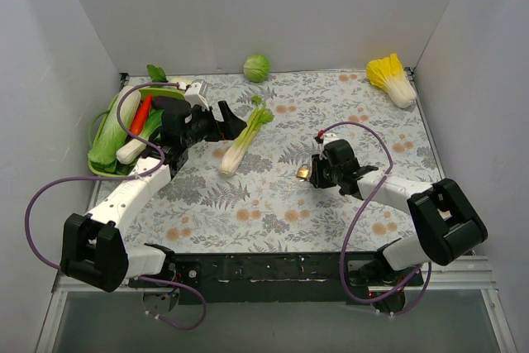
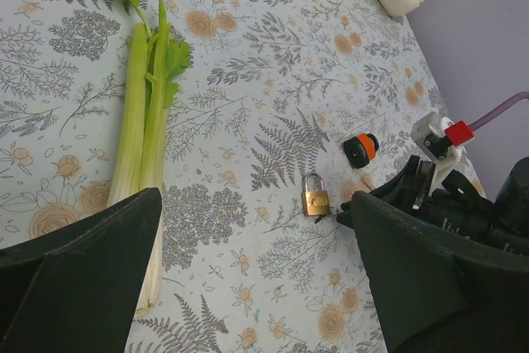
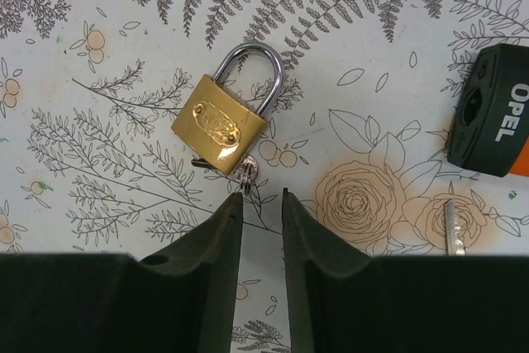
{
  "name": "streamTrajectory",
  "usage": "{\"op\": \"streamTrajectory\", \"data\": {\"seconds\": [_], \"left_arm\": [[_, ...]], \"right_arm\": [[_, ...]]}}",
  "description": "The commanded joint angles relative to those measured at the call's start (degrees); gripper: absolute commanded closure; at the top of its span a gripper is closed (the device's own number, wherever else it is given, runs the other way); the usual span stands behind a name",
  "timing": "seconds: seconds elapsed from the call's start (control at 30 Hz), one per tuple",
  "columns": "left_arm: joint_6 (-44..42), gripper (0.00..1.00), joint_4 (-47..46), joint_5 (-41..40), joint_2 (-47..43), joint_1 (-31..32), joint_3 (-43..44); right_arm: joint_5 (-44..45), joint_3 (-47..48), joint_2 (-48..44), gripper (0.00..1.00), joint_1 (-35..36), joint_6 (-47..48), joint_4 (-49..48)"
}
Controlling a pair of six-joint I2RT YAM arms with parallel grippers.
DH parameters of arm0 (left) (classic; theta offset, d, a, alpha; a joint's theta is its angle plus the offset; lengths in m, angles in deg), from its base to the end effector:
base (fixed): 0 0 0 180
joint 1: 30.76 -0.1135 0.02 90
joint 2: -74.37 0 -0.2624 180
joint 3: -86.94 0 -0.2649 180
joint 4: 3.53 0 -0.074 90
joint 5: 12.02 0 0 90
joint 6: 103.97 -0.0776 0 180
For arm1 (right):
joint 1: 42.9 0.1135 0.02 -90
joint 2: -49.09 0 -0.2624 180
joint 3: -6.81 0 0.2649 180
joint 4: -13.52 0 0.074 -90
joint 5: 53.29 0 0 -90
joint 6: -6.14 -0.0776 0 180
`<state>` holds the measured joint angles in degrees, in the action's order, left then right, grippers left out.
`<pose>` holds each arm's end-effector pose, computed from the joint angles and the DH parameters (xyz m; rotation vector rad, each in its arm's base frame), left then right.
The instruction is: Unlock with the key
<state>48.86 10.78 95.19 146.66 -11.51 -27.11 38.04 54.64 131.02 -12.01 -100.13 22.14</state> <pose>0.3154 -0.1345 0.2820 -0.5789 2.0440 -1.2009 0.2703 0.1596 0.1220 -0.2870 2.3307 0.3862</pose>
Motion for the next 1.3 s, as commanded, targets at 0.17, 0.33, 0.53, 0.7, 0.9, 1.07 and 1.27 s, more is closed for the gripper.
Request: {"op": "streamTrajectory", "data": {"seconds": [0.17,0.33,0.53,0.7,0.9,1.07,1.27], "left_arm": [[-0.6,0.02,-0.95,0.98,-1.89,0.0,-0.04],[-0.6,0.02,-0.95,1.24,-1.8,0.09,-0.04],[-0.6,0.02,-0.95,1.42,-1.89,0.09,0.05],[-1.48,0.02,-0.77,0.9,-2.42,0.09,0.49],[-2.09,0.02,-3.4,2.65,-4.17,0.09,-0.48],[-2.1,0.02,-5.25,9.23,-4.18,0.09,-0.92],[-1.04,0.02,-10.61,23.36,-3.12,0.18,-1.79]], "right_arm": [[0.09,1.99,2.0,0.67,0.83,0.37,-3.0],[0.61,2.87,3.41,0.67,1.1,0.63,-3.0],[1.66,3.58,5.17,0.77,1.19,0.72,-2.74],[2.02,3.93,3.77,0.99,1.27,0.01,-0.28],[0.88,4.19,-2.56,0.99,1.36,0.8,2.44],[-2.54,4.28,-8.45,0.99,1.45,1.59,3.77],[-7.12,3.32,-15.21,0.99,2.5,4.57,1.31]]}}
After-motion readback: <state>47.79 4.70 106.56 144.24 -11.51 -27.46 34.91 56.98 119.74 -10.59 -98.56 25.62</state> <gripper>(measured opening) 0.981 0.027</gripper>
